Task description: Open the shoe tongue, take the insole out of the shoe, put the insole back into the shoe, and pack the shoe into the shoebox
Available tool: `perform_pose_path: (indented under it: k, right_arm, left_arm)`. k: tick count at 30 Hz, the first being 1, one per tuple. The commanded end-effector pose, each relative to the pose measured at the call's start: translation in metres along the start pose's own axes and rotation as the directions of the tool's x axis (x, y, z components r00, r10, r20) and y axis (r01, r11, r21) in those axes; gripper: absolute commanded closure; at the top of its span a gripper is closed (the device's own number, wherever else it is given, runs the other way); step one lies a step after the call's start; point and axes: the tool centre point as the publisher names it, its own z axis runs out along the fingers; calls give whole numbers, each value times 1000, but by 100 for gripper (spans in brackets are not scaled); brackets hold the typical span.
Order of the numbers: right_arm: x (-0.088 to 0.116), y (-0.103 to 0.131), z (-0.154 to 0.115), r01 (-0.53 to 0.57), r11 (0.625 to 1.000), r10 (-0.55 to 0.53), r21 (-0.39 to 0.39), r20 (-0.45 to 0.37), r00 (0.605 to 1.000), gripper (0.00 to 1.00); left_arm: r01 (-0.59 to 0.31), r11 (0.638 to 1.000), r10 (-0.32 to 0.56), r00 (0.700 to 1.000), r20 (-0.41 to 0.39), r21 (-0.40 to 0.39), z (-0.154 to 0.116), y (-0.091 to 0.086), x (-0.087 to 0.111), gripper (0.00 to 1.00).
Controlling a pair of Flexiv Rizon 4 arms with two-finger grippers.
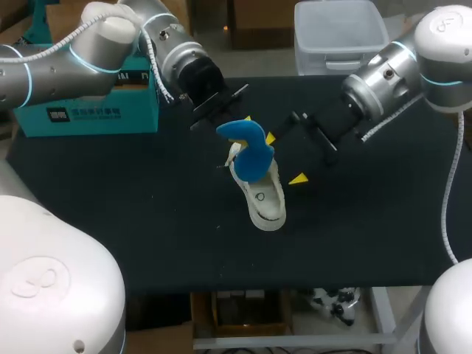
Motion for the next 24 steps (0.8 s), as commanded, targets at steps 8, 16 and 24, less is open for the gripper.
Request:
perform_pose_path:
  k: [8,16,24]
  right_arm:
    - [-9,10,14,36,998,-30,60,-93,995,0]
    - [-5,6,16,39,996,-30,75,-119,992,0]
    - [-6,5,19,29,995,-15,94,-146,989,15]
  left_arm:
    - [-37,991,31,998,-51,-129,14,9,0,100]
    - [-59,976,45,996,-73,-208,32,23,13,100]
    - [-78,957,62,996,-66,-281,37,38,21,100]
